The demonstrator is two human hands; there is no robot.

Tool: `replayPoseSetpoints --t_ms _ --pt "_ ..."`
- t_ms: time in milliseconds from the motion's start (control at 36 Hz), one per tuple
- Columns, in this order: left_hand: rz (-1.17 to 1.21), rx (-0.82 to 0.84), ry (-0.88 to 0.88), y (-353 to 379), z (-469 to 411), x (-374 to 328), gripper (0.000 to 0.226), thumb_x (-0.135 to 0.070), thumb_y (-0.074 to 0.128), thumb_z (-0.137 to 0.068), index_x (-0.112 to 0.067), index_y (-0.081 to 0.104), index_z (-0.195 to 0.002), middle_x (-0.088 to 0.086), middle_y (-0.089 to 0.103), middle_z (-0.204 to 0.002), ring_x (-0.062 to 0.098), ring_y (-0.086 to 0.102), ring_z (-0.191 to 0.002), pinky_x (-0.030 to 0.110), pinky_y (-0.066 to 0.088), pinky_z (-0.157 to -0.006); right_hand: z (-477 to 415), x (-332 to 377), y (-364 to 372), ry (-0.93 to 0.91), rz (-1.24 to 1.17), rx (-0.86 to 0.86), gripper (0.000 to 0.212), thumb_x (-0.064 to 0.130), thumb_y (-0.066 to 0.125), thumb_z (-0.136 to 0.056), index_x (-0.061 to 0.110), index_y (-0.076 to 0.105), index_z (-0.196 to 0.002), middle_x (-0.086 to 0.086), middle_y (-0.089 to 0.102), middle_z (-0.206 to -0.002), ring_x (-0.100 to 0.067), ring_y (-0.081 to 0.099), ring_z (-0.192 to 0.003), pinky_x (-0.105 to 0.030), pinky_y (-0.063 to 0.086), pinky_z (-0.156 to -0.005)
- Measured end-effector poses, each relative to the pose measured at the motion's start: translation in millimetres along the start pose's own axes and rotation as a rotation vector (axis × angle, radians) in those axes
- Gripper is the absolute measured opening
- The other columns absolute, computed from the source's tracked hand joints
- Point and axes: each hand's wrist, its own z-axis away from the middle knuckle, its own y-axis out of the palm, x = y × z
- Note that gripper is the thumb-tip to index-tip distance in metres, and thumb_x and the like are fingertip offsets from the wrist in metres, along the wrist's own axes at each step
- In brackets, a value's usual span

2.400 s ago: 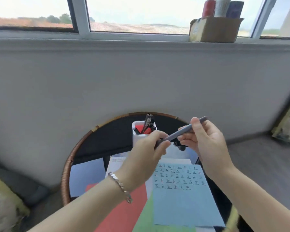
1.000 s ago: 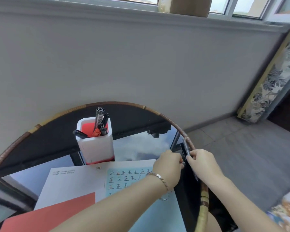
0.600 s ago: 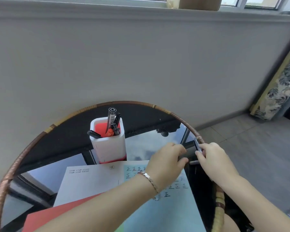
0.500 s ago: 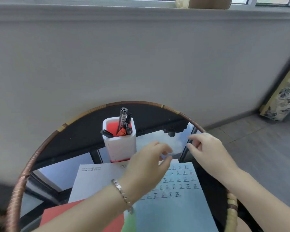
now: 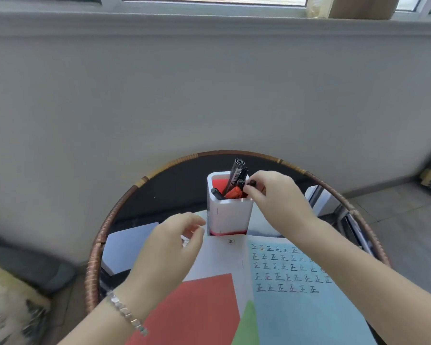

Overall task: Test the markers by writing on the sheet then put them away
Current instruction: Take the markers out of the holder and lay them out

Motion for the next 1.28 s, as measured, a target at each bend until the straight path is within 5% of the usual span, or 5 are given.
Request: replayPoseSetpoints --t_ms 194,472,667,806,1278 --pt "0.162 -0.155 0.164 -1.2 -11.5 -29.4 0.030 -0.009 0.061 -0.082 -0.029 0.057 -0.104 -0.016 0.055 -0.094 0.001 0.055 -0.086 0.010 0.044 -0.073 12.8 20.9 -53.9 -0.282 -0.206 -0.331 0.016 0.021 0.054 -0.088 0.008 0.062 -0.093 0.003 0.057 -0.082 -0.015 0.057 -0.068 -0.021 0.047 -0.061" --pt "0.267 -0.153 0.405 19.9 -24.4 -75.8 0.014 -0.017 0.054 -0.083 -0.014 0.063 -0.094 -0.003 0.055 -0.087 0.008 0.055 -0.080 0.021 0.050 -0.069 49.5 18.7 -61.4 -0.521 -0.227 -0.165 0.018 0.019 0.059 -0.084 0.009 0.066 -0.097 0.001 0.065 -0.087 -0.008 0.057 -0.077 -0.016 0.048 -0.073" --pt "0.559 -0.223 0.119 35.2 -8.6 -65.6 0.012 -0.004 0.068 -0.078 -0.015 0.066 -0.084 0.000 0.064 -0.089 0.010 0.065 -0.083 0.018 0.052 -0.075 74.5 -12.6 -43.6 0.217 -0.486 0.055 0.007 0.027 0.064 -0.083 0.030 0.062 -0.089 0.011 0.064 -0.081 0.002 0.059 -0.071 -0.013 0.045 -0.063" --pt "0.796 -0.016 -0.157 43.8 -0.8 -63.5 0.012 -0.001 0.073 -0.071 -0.013 0.071 -0.074 0.004 0.073 -0.072 0.013 0.068 -0.067 0.022 0.055 -0.064 81.0 -20.8 -21.7 0.726 -1.068 0.309 0.027 0.035 0.056 -0.085 0.011 0.062 -0.095 0.001 0.061 -0.065 -0.009 0.050 -0.050 -0.021 0.045 -0.055" --pt "0.124 0.238 0.242 72.9 14.2 -29.3 0.031 -0.029 0.030 -0.095 -0.027 0.050 -0.119 -0.011 0.061 -0.110 0.002 0.053 -0.099 0.023 0.043 -0.084 100.5 -7.3 2.6 0.454 -1.081 -0.032 0.009 0.001 0.058 -0.085 0.009 0.062 -0.088 0.001 0.070 -0.074 -0.002 0.065 -0.066 -0.013 0.049 -0.061"
